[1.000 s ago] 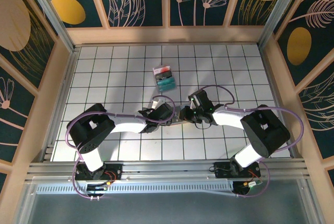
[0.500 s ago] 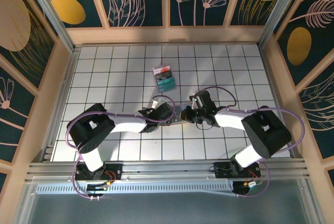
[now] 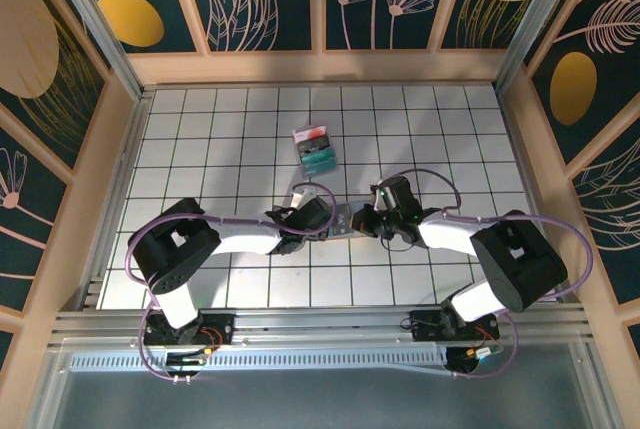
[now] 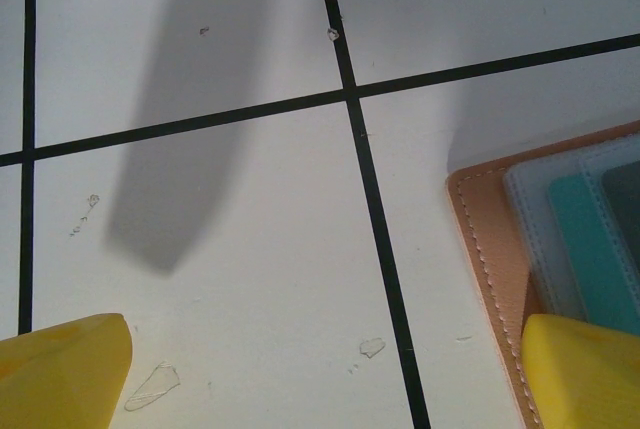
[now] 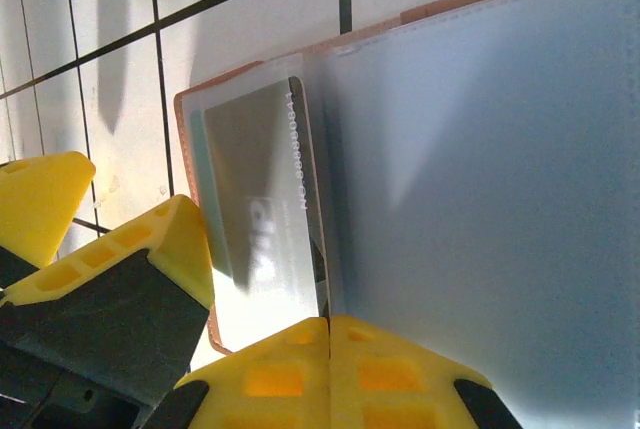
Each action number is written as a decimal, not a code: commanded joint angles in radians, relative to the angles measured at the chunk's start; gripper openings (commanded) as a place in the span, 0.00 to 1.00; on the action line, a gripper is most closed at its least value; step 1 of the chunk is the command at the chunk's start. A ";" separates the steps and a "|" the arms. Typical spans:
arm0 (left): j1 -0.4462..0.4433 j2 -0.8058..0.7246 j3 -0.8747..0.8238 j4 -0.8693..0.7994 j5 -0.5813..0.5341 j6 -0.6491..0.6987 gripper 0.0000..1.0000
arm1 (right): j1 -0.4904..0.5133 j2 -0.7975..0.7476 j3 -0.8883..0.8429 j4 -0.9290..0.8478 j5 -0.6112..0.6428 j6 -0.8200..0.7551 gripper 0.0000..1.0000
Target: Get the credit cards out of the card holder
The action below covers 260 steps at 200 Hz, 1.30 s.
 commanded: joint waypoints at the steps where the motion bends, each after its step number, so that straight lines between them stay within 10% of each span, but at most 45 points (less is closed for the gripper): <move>1: 0.004 0.013 -0.010 -0.143 -0.017 0.008 0.99 | -0.005 -0.019 -0.024 -0.008 -0.018 0.031 0.00; 260: 0.004 0.012 0.035 -0.130 0.032 0.037 0.99 | 0.037 -0.002 -0.032 0.109 -0.044 0.115 0.06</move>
